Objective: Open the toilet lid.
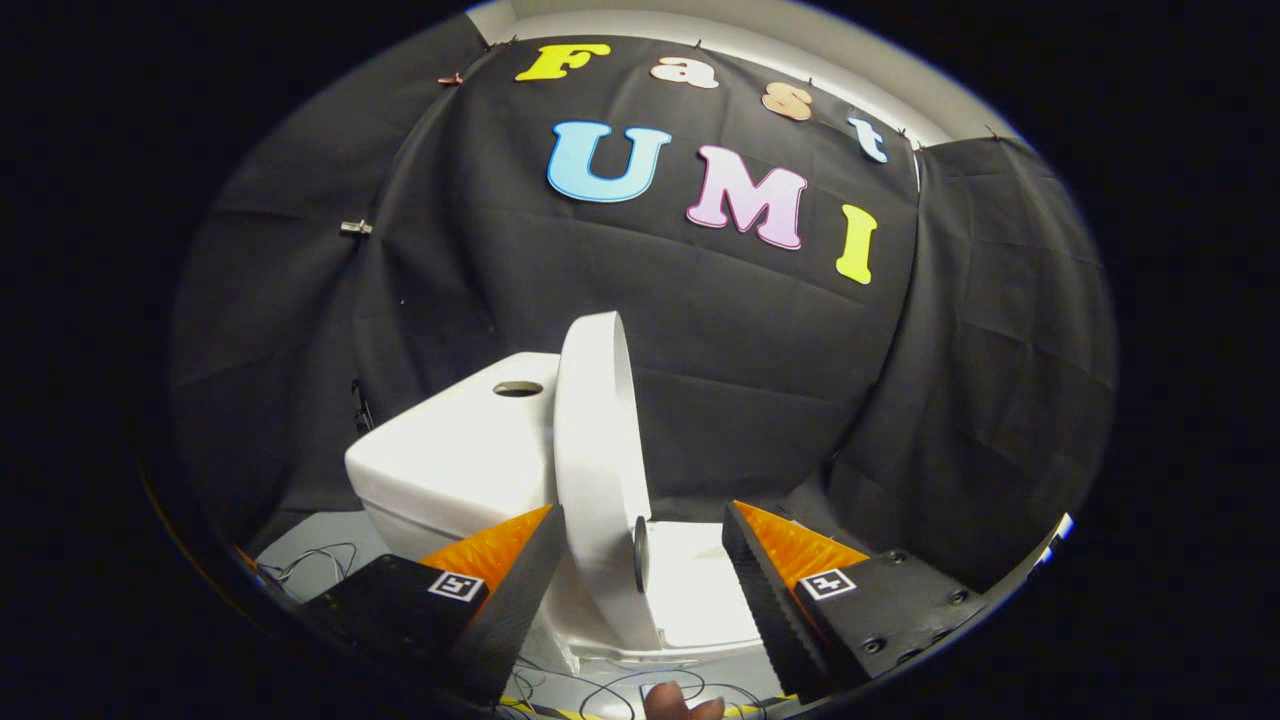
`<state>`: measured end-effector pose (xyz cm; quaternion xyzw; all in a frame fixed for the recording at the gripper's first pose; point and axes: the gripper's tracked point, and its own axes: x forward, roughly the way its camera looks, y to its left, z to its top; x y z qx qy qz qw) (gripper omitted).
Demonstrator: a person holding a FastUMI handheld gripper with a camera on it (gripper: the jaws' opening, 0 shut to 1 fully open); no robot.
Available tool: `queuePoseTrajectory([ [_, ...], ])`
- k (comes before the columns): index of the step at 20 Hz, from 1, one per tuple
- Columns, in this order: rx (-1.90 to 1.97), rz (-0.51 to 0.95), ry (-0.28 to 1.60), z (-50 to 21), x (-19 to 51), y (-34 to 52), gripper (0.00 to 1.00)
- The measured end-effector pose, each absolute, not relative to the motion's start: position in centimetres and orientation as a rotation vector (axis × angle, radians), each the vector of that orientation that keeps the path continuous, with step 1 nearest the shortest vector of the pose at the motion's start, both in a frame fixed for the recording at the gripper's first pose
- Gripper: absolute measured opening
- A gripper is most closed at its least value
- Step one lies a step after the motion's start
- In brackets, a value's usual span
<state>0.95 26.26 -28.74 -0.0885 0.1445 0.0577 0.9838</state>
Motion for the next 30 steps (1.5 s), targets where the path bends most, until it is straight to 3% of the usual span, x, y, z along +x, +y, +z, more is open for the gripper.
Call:
queuePoseTrajectory([
  [21, -0.062, 0.159, 0.109, -5.5, 0.0, 19.4, 0.98],
  [30, -0.041, 0.085, 0.041, -1.3, -1.7, 14.7, 0.98],
])
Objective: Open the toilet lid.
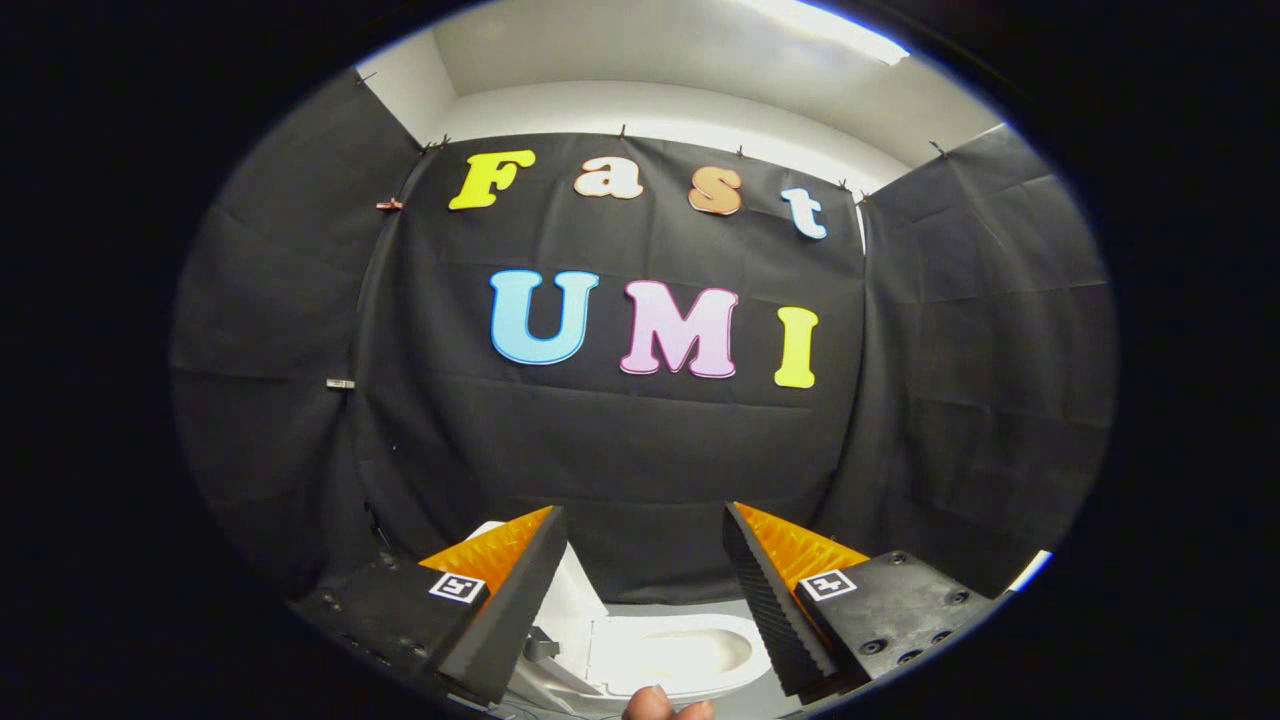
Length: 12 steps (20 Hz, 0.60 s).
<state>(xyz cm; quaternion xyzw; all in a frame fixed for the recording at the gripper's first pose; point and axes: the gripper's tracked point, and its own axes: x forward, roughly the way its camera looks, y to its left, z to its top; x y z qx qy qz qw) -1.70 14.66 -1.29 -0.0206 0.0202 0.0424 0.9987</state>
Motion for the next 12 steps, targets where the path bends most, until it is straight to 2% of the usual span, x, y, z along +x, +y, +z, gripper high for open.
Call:
queuePoseTrajectory([
  [12, -0.031, 0.062, 0.020, -0.7, -1.8, 12.7, 0.98],
])
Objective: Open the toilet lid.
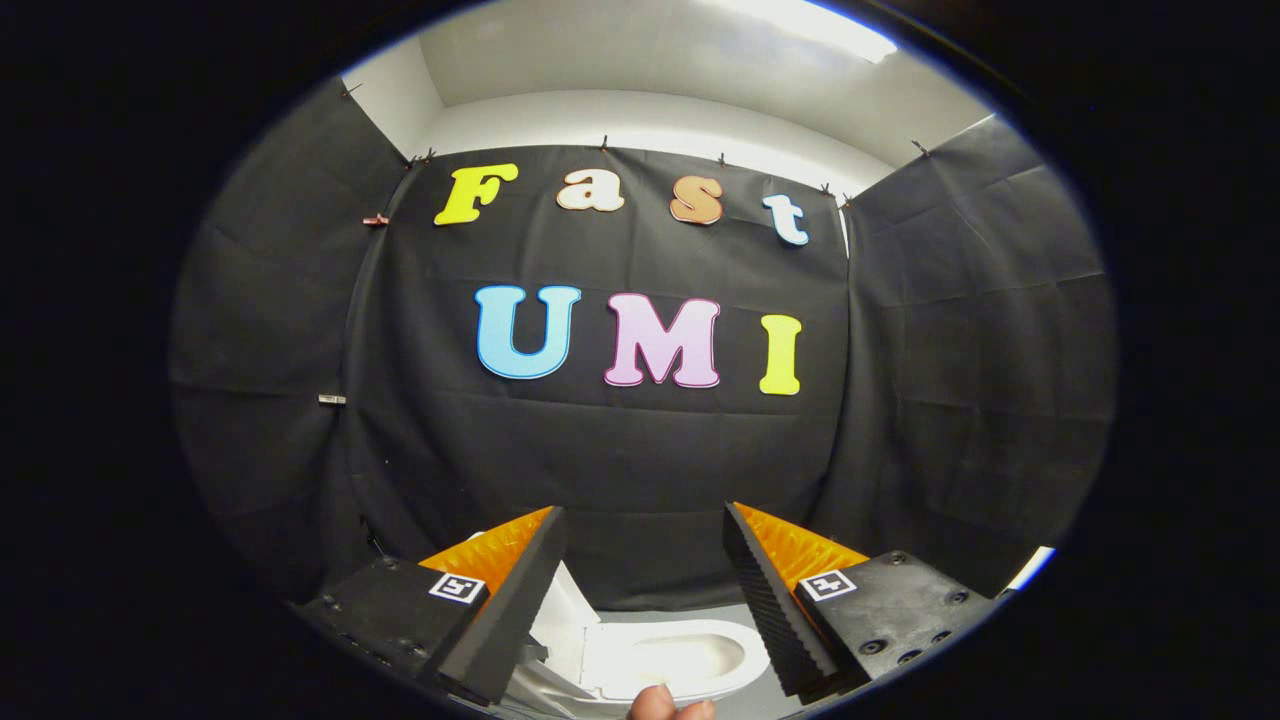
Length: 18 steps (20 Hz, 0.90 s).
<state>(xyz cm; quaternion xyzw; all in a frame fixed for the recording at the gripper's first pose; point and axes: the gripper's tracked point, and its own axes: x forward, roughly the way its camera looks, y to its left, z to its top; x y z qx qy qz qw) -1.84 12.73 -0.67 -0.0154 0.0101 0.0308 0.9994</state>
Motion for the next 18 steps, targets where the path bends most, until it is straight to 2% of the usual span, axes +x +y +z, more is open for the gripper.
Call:
queuePoseTrajectory([
  [18, -0.024, 0.045, 0.018, -0.82, -1.80, 12.62, 0.98],
])
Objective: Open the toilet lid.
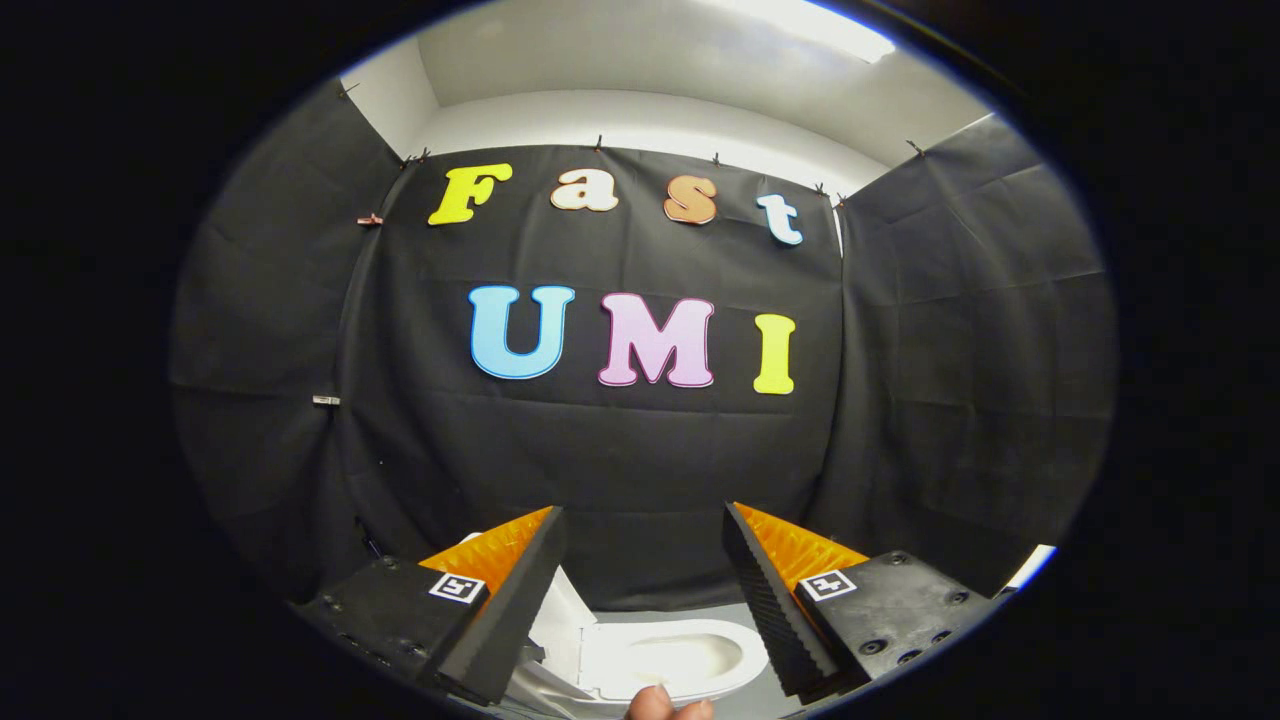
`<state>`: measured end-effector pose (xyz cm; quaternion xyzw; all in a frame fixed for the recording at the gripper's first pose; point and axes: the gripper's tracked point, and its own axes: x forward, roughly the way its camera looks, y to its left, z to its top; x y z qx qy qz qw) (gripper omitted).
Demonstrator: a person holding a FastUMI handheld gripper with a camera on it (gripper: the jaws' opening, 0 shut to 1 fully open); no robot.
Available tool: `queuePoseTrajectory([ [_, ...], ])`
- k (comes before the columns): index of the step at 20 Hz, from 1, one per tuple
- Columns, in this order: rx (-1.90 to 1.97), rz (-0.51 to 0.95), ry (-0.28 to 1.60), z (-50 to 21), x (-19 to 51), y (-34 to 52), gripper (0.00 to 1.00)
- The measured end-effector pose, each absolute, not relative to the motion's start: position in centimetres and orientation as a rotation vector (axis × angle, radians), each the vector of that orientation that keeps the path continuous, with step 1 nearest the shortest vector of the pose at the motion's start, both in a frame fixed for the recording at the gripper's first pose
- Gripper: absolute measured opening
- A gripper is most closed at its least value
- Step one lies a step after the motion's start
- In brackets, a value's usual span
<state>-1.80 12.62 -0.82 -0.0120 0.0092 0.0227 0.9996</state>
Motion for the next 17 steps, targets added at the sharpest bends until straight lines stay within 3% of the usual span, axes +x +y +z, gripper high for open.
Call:
queuePoseTrajectory([
  [17, -0.024, 0.054, 0.013, -0.58, -2.08, 13.19, 0.98],
])
